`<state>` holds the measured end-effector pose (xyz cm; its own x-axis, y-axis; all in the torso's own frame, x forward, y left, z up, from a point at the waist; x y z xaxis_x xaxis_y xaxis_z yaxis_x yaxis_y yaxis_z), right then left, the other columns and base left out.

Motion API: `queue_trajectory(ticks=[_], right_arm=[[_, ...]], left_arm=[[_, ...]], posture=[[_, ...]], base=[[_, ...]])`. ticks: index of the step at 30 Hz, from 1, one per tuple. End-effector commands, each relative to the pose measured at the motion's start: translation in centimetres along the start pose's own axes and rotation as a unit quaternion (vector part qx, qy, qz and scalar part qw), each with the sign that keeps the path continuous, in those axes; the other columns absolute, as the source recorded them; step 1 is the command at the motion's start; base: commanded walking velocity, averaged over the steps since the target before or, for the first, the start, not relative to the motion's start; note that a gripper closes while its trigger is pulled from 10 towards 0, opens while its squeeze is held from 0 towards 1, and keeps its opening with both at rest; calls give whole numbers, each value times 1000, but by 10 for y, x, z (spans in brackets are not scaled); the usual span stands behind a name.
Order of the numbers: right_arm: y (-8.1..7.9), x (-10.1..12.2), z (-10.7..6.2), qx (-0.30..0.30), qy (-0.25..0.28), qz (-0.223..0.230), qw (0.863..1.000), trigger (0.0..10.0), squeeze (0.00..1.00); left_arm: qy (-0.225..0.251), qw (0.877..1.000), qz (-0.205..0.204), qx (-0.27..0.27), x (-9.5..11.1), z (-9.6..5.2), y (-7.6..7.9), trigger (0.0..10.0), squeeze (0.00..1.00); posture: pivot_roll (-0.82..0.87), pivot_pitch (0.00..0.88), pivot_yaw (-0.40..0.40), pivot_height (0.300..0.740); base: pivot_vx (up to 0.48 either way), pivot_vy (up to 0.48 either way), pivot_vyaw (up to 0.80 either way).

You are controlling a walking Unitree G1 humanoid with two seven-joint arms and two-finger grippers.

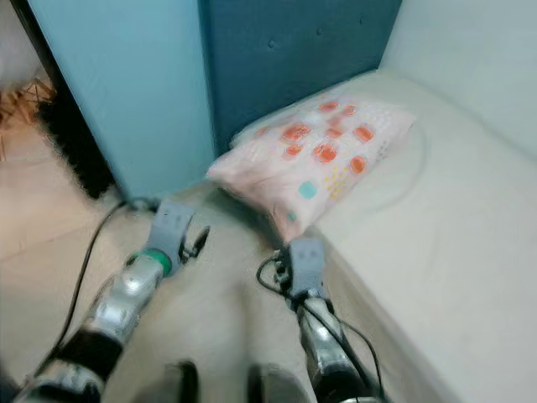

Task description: Clean up the room

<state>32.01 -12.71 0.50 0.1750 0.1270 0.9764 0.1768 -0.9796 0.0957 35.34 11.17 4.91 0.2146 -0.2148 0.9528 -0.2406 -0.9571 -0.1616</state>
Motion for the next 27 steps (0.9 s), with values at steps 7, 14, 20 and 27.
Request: queue_trajectory(ticks=[7,14,20,27], right_arm=[[-1,-7,-3,9,-13,2,1000,10000,0],[-2,-6,-3,11,-9,-5,1000,10000,0],[-4,-5,-3,21,-8,-14,1000,10000,0],[-9,-6,-4,33,-8,-15,999,10000,0]], left_arm=[[-1,1000,4,0,0,2,4,10000,0],[0,1000,5,2,0,2,4,10000,0],[0,1000,5,4,0,2,4,10000,0],[-1,1000,4,7,0,3,3,10000,0]], posture=[[-35,17,14,740],[-36,15,12,740],[-36,16,12,740],[-36,19,13,740]], base=[[480,0,-316],[480,0,-600],[480,0,0],[442,0,0]])
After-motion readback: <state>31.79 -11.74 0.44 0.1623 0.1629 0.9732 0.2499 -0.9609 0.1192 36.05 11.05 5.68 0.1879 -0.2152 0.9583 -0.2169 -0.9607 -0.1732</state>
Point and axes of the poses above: a point about 5 cm out from each wrist's last joint towards the gripper, its own z axis pointing out of the wrist towards the gripper, its own x axis along the axis of the wrist's last joint, y = z × x, the point moved 4 cm from there along z, pointing out of the wrist towards the gripper, and after that the axes turned 6 degrees about -z, right-handed, at the moved point
